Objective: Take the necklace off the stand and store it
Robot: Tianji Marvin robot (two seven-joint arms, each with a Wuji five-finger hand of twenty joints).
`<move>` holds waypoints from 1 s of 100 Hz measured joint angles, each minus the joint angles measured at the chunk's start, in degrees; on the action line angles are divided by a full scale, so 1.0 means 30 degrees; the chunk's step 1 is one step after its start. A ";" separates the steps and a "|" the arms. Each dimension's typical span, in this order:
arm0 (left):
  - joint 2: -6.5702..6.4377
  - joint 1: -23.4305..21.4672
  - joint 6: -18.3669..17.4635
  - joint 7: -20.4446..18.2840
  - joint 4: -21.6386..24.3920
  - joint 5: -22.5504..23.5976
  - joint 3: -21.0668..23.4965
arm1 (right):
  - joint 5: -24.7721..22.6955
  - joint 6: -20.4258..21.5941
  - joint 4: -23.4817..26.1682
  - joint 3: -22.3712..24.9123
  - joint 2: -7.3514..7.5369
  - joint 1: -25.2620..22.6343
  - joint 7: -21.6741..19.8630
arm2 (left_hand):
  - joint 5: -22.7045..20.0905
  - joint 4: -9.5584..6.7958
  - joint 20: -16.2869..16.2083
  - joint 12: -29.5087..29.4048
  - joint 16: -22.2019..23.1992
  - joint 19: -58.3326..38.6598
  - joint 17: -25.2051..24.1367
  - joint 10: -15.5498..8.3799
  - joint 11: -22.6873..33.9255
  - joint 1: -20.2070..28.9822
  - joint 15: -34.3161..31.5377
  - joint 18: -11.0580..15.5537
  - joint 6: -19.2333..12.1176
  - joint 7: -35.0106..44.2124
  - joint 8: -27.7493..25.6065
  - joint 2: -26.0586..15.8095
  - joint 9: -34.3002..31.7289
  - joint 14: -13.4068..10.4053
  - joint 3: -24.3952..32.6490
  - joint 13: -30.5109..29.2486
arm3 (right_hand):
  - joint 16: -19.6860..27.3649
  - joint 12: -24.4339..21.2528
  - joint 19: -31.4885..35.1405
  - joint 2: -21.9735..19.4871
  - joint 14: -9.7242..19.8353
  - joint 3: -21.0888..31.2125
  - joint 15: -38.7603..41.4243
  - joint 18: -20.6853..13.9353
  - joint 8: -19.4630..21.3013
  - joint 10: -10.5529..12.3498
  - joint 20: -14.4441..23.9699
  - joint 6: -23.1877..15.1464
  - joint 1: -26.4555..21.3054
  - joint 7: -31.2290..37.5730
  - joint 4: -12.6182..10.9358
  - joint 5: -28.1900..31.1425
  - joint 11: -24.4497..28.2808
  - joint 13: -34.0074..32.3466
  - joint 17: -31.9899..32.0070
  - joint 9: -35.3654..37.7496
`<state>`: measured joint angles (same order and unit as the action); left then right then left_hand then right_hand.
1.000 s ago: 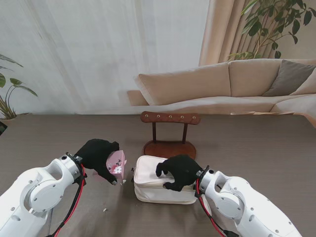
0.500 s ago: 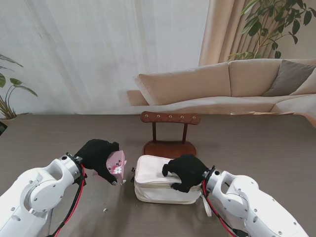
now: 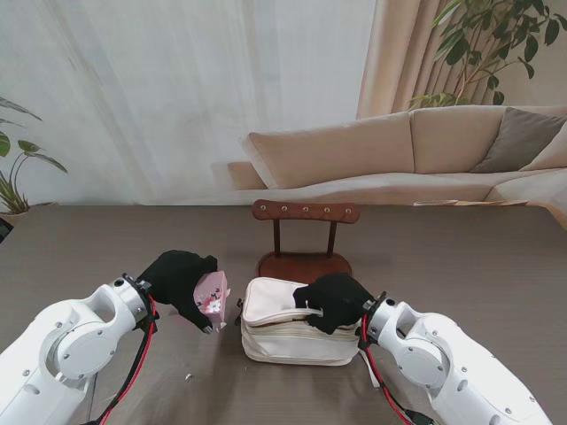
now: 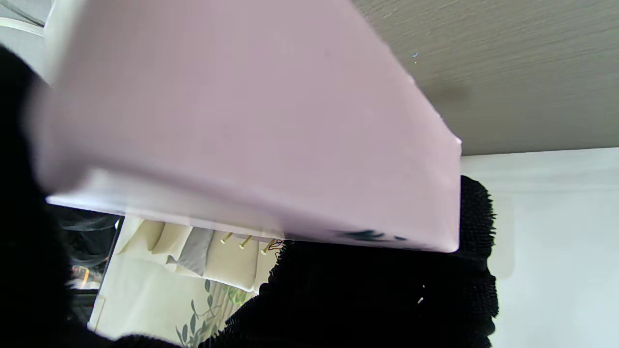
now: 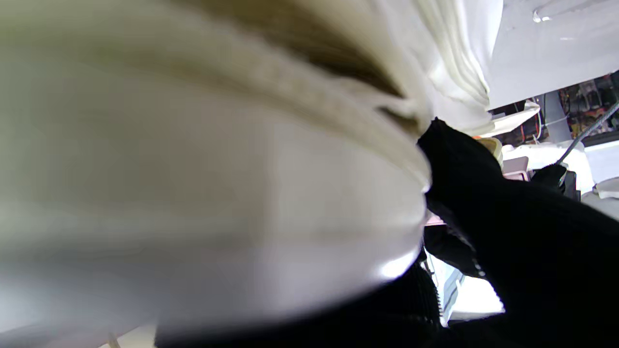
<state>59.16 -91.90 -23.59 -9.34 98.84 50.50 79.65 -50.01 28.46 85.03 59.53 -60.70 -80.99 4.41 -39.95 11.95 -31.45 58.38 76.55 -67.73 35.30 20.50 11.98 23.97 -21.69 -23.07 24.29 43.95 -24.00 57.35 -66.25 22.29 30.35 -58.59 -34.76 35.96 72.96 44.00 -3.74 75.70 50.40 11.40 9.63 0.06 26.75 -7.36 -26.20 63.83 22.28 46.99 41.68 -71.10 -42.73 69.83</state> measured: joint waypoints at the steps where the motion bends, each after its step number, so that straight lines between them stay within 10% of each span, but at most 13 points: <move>1: 0.0000 0.0006 0.0000 0.0005 0.0000 0.0000 -0.0007 | 0.0057 -0.0032 0.0030 0.0004 -0.0001 0.0001 -0.0031 | 0.0000 0.0000 0.0000 0.0000 0.0000 0.0000 0.0000 0.0000 0.0000 0.0000 0.0000 0.0000 0.0000 0.0000 0.0000 0.0000 0.0000 0.0000 0.0000 0.0000 | -0.0114 0.0082 0.0073 0.0000 0.0017 0.0000 0.0257 0.0000 0.0033 0.0000 0.0001 0.0000 -0.0087 0.0001 0.0000 0.0092 0.0022 0.0000 0.0000 0.0000; 100: 0.0044 0.0596 -0.0536 0.0893 0.0357 -0.0129 -0.1180 | 0.3632 -0.4740 0.0820 -0.1242 -0.0193 0.3471 -0.3845 | 0.0000 -0.0001 0.0000 0.0000 0.0000 0.0000 0.0011 -0.0001 0.0000 0.0000 -0.0005 0.0000 0.0000 0.0003 0.0000 0.0000 -0.0004 0.0000 0.0000 0.0000 | -0.2254 0.2190 0.2250 0.0043 0.0532 0.0182 0.8152 0.0018 0.2344 0.0057 0.1484 -0.0004 -0.0405 0.0729 0.0001 0.0932 0.2246 -0.0744 -0.0004 0.1619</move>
<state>59.30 -90.11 -25.20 -6.66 99.91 50.12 76.12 -39.11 14.24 87.49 55.80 -61.28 -70.57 -7.12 -39.95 11.95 -31.45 58.38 76.55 -67.73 35.33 20.50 11.98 23.97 -21.71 -23.07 24.29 43.96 -24.00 57.35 -66.26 22.29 30.35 -58.59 -41.52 42.53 79.71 44.13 -2.15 76.24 74.85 11.46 16.66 0.23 31.20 -7.37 -27.42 66.02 22.28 49.79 48.41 -73.33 -42.75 74.68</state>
